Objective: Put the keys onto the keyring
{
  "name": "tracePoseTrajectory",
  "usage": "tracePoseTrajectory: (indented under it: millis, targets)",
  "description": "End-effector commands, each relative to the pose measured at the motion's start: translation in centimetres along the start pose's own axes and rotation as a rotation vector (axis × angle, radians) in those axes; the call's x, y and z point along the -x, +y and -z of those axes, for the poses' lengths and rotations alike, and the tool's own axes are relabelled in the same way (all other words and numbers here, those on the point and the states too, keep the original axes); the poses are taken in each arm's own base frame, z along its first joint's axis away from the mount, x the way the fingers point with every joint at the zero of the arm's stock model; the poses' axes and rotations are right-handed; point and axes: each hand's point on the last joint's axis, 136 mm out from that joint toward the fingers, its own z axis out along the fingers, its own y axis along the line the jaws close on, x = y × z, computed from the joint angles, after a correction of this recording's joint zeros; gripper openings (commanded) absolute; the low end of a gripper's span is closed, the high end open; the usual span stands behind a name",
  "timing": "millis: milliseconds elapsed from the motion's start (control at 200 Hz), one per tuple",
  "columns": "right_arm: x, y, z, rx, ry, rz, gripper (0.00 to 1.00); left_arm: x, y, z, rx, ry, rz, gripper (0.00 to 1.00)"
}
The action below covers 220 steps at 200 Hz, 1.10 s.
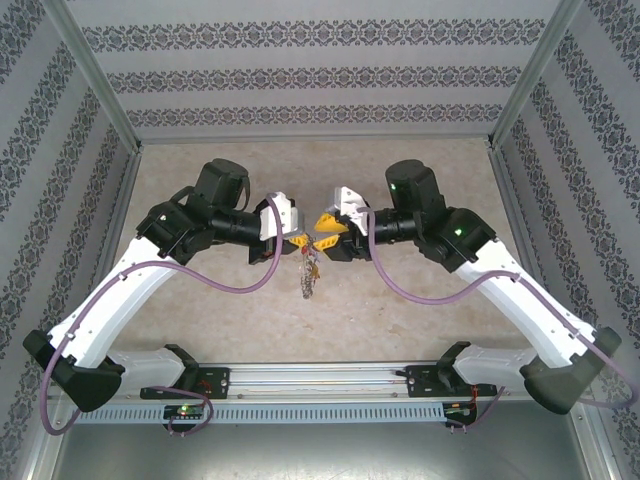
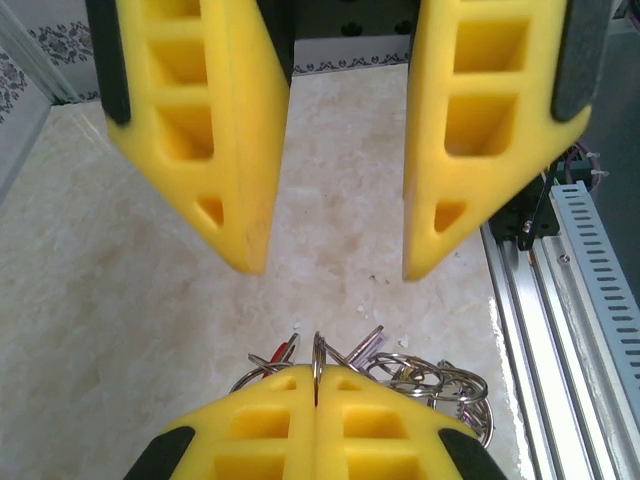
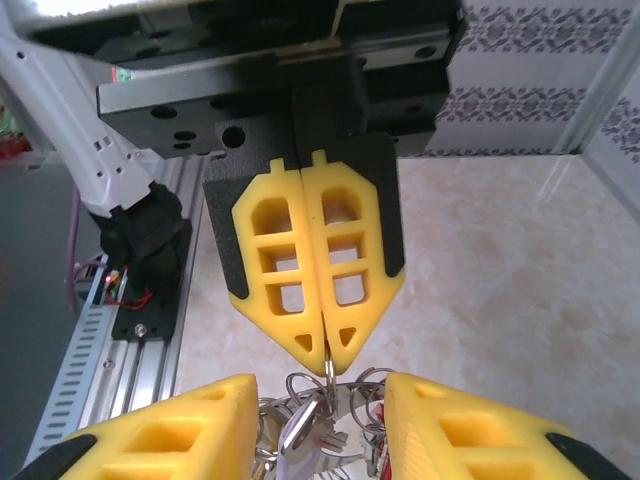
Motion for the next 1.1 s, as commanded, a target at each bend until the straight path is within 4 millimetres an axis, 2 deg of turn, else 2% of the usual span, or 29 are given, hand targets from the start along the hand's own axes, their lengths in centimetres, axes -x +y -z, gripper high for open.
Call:
tracePoseTrajectory:
  millis: [0, 370, 689, 844, 1094]
  targets:
    - [0.9, -0.8, 0.3, -0.034, -0.072, -0.040, 0.38, 2.2, 0.2, 0.6, 0.015, -0.099, -0.035, 0.00]
    - [-1.1, 0.1, -1.2, 0.030, -0.045, -0.140, 0.38, 3.1, 0.9, 1.4, 0.061, -0.157, -0.033, 0.00]
    - [-2.2, 0.3, -2.1, 0.046, -0.013, -0.158, 0.31, 3.4, 1.5, 1.7, 0.086, -0.185, -0.028, 0.00]
    - [-2.6, 0.0, -2.3, 0.034, 0.005, -0.156, 0.19, 3.5, 1.6, 1.8, 0.096, -0.191, -0.027, 0.00]
    - [-3.1, -0.1, -2.5, 0.026, 0.019, -0.158, 0.10, 3.7, 2.1, 2.1, 0.127, -0.209, -0.023, 0.00]
